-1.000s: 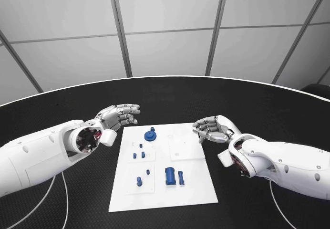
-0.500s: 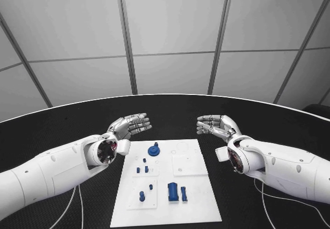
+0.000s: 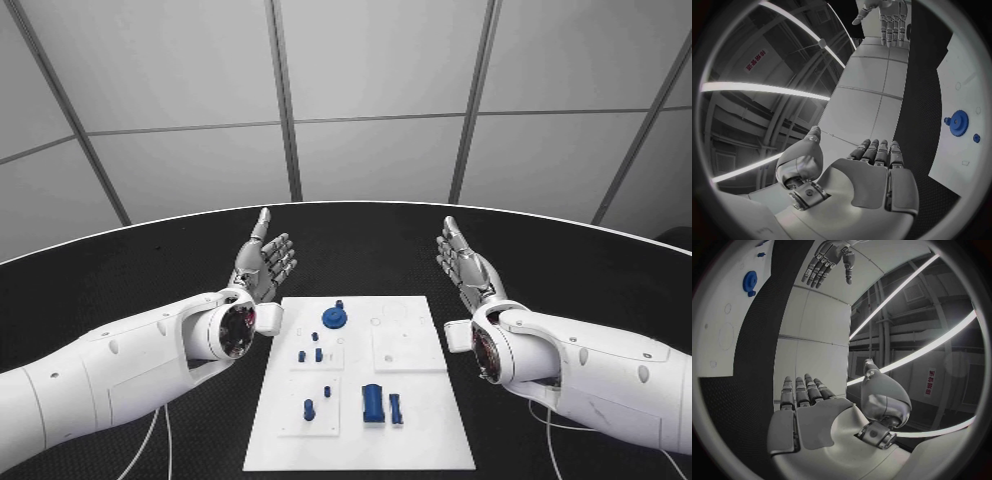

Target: Assemble the parts on the task board

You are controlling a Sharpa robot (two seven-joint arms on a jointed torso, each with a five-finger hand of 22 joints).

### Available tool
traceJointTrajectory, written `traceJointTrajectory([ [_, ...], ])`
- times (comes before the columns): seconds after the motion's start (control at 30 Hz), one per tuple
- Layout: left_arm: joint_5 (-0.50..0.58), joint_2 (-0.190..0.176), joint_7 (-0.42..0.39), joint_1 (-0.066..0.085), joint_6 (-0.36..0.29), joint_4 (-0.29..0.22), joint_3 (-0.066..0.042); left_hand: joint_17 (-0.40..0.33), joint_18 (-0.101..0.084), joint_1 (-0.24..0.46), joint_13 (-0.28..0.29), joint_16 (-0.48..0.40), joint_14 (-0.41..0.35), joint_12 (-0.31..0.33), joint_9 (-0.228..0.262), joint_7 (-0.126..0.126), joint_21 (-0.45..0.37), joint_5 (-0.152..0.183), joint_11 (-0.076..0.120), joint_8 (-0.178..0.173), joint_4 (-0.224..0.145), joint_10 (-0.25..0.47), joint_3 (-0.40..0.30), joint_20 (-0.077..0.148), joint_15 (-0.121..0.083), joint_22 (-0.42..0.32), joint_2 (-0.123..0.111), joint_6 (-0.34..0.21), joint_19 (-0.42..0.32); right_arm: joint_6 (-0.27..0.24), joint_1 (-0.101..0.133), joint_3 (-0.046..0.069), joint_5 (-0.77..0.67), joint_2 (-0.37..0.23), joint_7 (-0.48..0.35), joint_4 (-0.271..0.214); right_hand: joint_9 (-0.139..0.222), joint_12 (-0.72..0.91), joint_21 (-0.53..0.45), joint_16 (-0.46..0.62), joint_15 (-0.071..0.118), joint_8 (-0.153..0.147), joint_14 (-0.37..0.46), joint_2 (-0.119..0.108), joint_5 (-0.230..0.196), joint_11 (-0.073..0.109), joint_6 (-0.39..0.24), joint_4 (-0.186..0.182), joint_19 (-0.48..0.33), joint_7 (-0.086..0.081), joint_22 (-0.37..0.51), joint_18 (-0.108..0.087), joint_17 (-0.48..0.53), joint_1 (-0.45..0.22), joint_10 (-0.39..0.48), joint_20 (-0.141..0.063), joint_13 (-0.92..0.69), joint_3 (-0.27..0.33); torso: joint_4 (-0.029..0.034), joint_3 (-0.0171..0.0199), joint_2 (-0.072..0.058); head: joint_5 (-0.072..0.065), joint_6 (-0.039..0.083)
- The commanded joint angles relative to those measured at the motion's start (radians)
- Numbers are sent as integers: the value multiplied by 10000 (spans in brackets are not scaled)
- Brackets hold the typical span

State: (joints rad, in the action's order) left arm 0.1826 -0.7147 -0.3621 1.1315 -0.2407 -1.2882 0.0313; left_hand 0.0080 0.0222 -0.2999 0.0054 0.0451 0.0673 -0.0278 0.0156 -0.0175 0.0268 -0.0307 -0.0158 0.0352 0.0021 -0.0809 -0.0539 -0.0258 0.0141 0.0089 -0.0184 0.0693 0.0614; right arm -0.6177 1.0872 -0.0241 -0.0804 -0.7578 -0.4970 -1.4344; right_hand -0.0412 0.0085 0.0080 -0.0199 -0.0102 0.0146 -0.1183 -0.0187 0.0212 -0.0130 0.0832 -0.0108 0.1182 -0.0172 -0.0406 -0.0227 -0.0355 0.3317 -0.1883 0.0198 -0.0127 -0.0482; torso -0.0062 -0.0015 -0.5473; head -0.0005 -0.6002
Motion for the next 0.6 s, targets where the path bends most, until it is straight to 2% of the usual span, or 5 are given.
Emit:
traceJointTrajectory([
  [0.03, -353, -123, -301, -156, -1176, -572, -55, -80, -222, 2999, -54, -451, -673, 278, -156, 175, -268, 307, 158, -352, -21, 809, 539, 258, -141, -89, 184, -693, -614, -809, -182, 109, 397, -104, -104, -710, 412, -85, -80, 199, 102, -146, 1183, 187, -212, 130, -832, 108, -1182, 172, 406, 227, 355, -3317, 1883, -198, 127, 482, 62, 15, 31, 5, 2],
  [0.13, -747, -264, -643, -332, -2277, -1173, -124, -80, -222, 2999, -54, -451, -673, 278, -156, 175, -268, 307, 158, -352, -21, 809, 539, 258, -141, -89, 184, -693, -614, -1276, -306, 195, 663, -181, -186, -1133, 412, -85, -80, 199, 102, -146, 1183, 187, -212, 130, -832, 108, -1182, 172, 406, 227, 355, -3317, 1883, -198, 127, 482, 62, 15, 31, 5, 2],
  [0.3, -1311, -468, -1132, -585, -3854, -2033, -223, -80, -222, 2999, -54, -451, -673, 278, -156, 175, -268, 307, 158, -352, -21, 809, 539, 258, -141, -89, 184, -693, -614, -1523, -372, 241, 804, -222, -230, -1356, 412, -85, -80, 199, 102, -146, 1183, 187, -212, 130, -832, 108, -1182, 172, 406, 227, 355, -3317, 1883, -198, 127, 482, 62, 15, 31, 5, 2],
  [0.43, -1595, -570, -1379, -712, -4648, -2466, -273, -80, -222, 2999, -54, -451, -673, 278, -156, 175, -268, 307, 158, -352, -21, 809, 539, 258, -141, -89, 184, -693, -614, -1523, -372, 241, 804, -222, -230, -1356, 412, -85, -80, 199, 102, -146, 1183, 187, -212, 130, -832, 108, -1182, 172, 406, 227, 355, -3317, 1883, -198, 127, 482, 62, 15, 31, 5, 2],
  [0.6, -1804, -645, -1560, -805, -5230, -2783, -309, -80, -222, 2999, -54, -451, -673, 278, -156, 175, -268, 307, 158, -352, -21, 809, 539, 258, -141, -89, 184, -693, -614, -1523, -372, 241, 804, -222, -230, -1356, 412, -85, -80, 199, 102, -146, 1183, 187, -212, 130, -832, 108, -1182, 172, 406, 227, 355, -3317, 1883, -198, 127, 482, 62, 15, 31, 5, 2],
])
